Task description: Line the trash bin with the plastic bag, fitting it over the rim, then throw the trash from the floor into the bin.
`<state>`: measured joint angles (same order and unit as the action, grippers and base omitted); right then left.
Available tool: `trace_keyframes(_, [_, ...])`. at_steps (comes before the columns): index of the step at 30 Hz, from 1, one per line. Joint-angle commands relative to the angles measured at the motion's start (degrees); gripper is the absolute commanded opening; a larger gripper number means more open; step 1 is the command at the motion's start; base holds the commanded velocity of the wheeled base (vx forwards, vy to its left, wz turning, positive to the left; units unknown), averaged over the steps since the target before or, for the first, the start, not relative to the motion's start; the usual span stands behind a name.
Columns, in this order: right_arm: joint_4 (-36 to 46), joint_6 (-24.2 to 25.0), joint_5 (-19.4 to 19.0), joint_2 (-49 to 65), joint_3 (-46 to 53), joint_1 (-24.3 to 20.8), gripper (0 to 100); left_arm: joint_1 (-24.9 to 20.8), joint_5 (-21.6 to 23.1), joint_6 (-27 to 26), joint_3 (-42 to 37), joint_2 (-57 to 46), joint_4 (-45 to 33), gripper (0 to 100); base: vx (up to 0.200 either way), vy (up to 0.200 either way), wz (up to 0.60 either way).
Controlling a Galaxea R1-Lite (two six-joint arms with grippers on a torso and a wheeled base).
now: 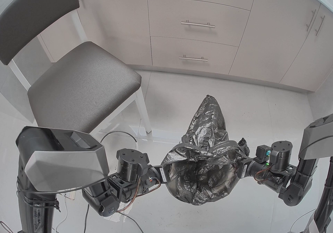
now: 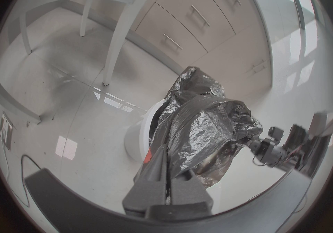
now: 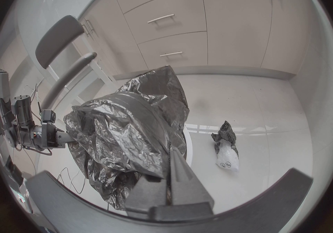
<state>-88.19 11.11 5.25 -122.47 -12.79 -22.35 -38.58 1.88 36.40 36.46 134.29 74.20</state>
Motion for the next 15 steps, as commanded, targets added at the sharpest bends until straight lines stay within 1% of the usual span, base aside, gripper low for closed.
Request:
trace_keyframes(1, [-0.32, -0.47, 0.02, -3.57, -0.48, 0.46, 0, 0.0, -0.47, -3.27, 2.65, 6.16, 0.77, 0, 0.0, 0.0, 0.0])
trace_keyframes(3, [-0.41, -0.38, -0.07, -4.27, -0.66, 0.72, 0, -0.35, -0.47, -4.41, 2.74, 6.6, 1.12, 0, 0.0, 0.0, 0.0])
trace_keyframes(9, [-1.46, -0.47, -0.07, -7.88, -1.1, 1.16, 0, -0.35, -0.38, -4.41, 3.35, 7.3, 1.12, 0, 0.0, 0.0, 0.0])
trace_keyframes(15, [-1.81, -1.0, 0.46, -12.53, -3.21, 3.45, 0, -0.18, -0.47, -4.23, 3.97, 7.65, 1.03, 0, 0.0, 0.0, 0.0])
